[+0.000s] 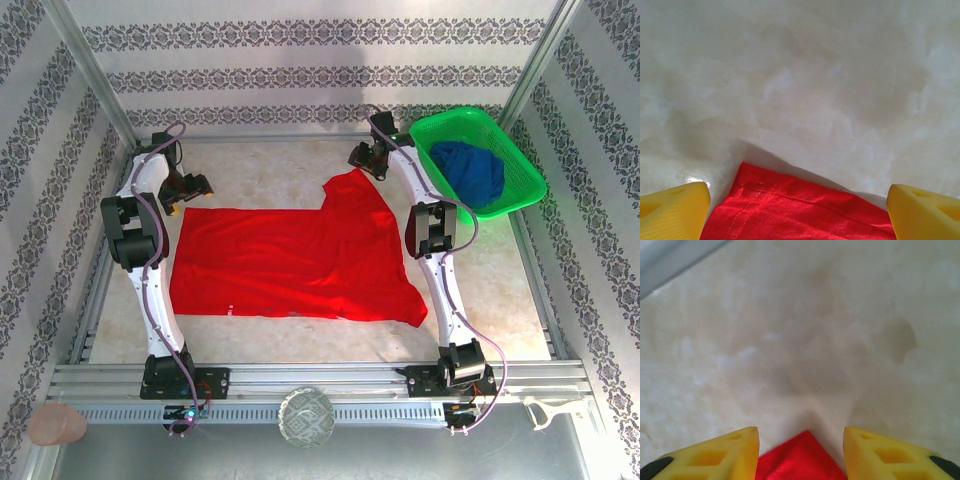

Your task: Fold the inside-out t-shirt

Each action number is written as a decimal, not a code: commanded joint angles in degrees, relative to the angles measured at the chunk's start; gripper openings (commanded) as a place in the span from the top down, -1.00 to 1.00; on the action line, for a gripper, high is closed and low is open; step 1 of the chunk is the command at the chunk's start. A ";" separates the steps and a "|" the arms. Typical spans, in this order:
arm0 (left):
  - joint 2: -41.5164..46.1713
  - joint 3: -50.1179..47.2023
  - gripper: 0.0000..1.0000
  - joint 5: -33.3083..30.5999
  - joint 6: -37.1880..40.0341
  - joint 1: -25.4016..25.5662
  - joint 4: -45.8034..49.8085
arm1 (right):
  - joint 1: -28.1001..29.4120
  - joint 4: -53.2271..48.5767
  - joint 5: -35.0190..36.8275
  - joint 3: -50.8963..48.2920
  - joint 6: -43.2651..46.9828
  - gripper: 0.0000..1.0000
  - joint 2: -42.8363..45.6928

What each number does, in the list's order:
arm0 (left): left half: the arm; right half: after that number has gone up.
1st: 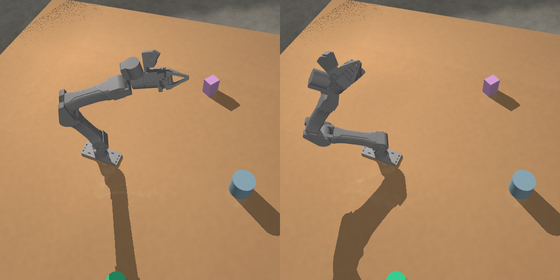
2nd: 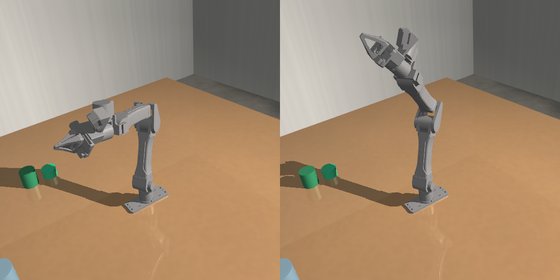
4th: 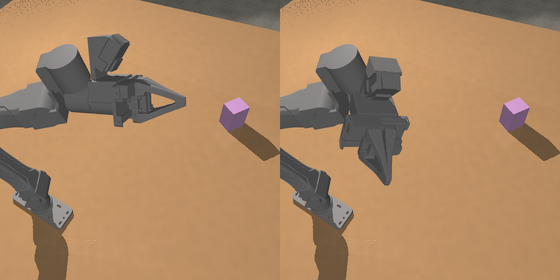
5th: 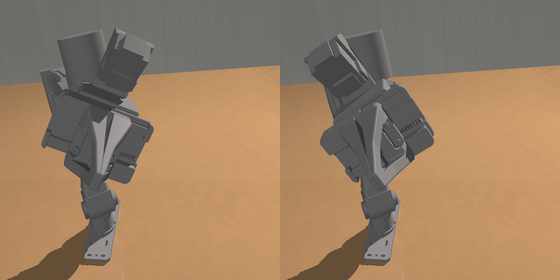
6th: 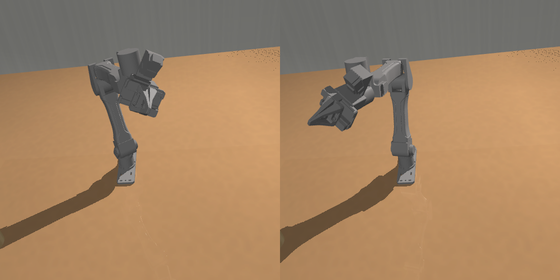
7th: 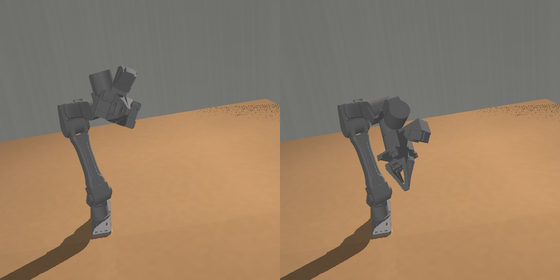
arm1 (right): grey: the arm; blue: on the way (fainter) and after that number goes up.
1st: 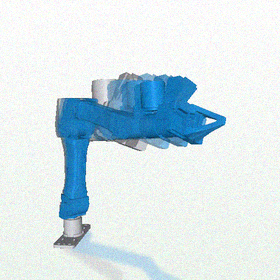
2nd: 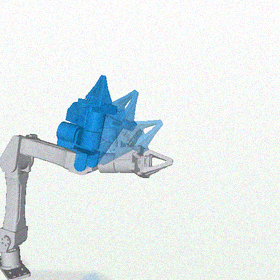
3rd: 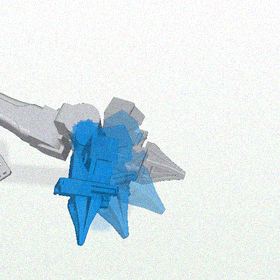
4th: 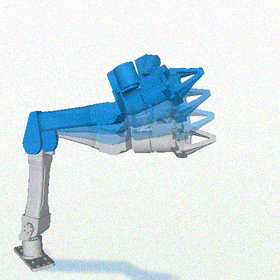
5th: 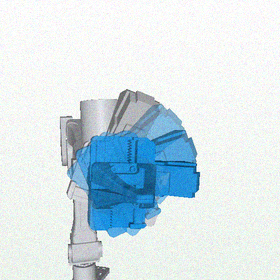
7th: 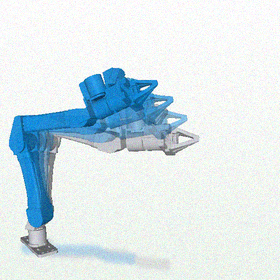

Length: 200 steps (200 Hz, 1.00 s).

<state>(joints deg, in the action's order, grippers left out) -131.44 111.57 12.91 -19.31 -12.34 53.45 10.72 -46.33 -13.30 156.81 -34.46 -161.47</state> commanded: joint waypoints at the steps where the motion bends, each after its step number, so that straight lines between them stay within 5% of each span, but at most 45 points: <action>1: -0.61 1.64 -0.83 0.68 -0.82 0.65 2.91 | 0.00 1.57 -2.47 1.57 -3.10 0.27 -2.42; 31: -1.59 2.89 -0.84 0.45 -0.18 0.65 3.56 | -0.13 1.28 -3.59 1.36 -3.25 0.60 -2.31; 41: -1.77 3.21 -0.85 0.42 0.02 0.64 3.80 | 0.00 1.21 -4.04 1.39 -3.08 0.51 -2.16; 56: -1.90 3.52 -0.85 0.62 0.20 0.65 3.90 | 0.28 0.29 -3.84 1.17 -2.33 0.09 -1.73; 90: -2.15 3.90 -0.86 0.64 0.24 0.64 3.68 | 1.22 -1.35 -0.98 -2.35 -0.04 0.03 0.33; 109: -2.31 4.26 -0.86 0.60 0.48 0.56 3.87 | 1.38 -3.05 0.75 -2.95 0.37 0.23 0.53; 139: -3.14 5.60 -0.86 0.25 1.37 0.22 4.36 | 0.98 -2.95 0.87 -3.53 -0.66 1.00 1.39; 200: -6.58 10.80 -0.60 -2.62 5.54 0.29 7.21 | 0.07 -1.25 -3.41 -4.16 -3.47 1.00 4.91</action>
<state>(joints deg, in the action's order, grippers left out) -136.09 119.50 12.75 -16.69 -12.34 56.73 11.00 -46.09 -14.52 153.91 -36.38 -160.86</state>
